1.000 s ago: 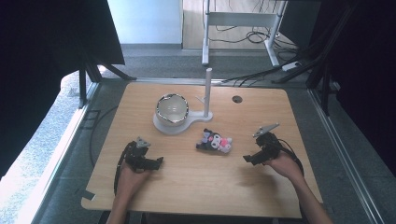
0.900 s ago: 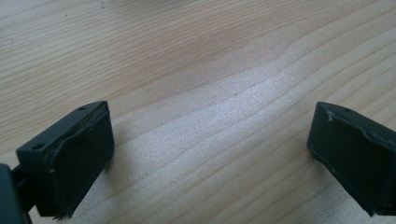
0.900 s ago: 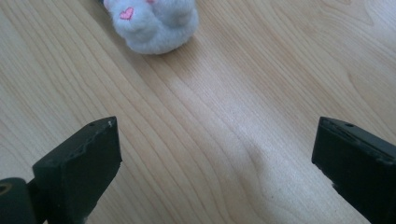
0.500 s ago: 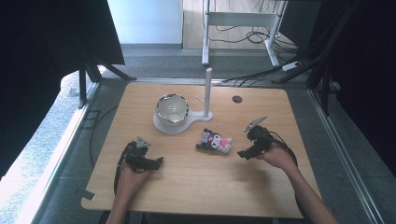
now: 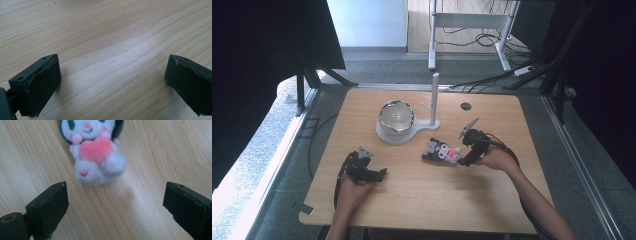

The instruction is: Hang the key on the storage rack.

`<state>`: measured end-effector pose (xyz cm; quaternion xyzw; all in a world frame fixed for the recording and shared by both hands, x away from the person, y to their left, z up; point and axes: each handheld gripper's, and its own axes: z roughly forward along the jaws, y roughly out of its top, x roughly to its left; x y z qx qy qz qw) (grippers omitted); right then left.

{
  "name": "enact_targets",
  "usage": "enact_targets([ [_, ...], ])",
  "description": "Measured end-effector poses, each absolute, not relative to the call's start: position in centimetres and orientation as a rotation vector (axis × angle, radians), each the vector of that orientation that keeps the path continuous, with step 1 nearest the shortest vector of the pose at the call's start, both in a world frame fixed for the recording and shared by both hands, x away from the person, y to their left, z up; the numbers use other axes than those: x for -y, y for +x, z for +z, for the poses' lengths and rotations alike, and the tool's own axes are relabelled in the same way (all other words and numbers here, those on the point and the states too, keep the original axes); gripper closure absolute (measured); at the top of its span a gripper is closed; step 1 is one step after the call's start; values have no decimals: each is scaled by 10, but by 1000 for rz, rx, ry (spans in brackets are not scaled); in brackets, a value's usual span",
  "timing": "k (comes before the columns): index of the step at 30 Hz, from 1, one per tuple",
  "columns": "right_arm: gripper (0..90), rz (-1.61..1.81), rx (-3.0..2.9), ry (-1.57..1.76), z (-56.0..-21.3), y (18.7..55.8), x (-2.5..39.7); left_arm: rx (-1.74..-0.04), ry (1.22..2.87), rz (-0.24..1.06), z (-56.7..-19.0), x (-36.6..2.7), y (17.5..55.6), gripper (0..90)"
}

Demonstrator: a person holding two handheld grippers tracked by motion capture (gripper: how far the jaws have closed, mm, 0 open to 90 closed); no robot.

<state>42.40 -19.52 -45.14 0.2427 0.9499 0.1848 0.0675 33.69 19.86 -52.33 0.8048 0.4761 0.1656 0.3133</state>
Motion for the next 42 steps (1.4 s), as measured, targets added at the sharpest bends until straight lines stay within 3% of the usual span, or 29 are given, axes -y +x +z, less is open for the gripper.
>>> enact_targets([
  [21,170,273,-3007,516,-466,447,129,-1256,2122,437,-523,-199,337,5],
  [24,228,228,-3030,513,-471,450,123,-1255,2121,436,-523,-199,337,5],
  [28,384,187,-3071,499,-475,454,118,-1255,2122,436,-523,-199,337,5],
  [31,429,165,-3077,510,-474,454,116,-1255,2121,436,-523,-199,337,5],
  [42,439,246,-3072,511,-447,454,128,-1255,2123,437,-523,-199,337,5],
])
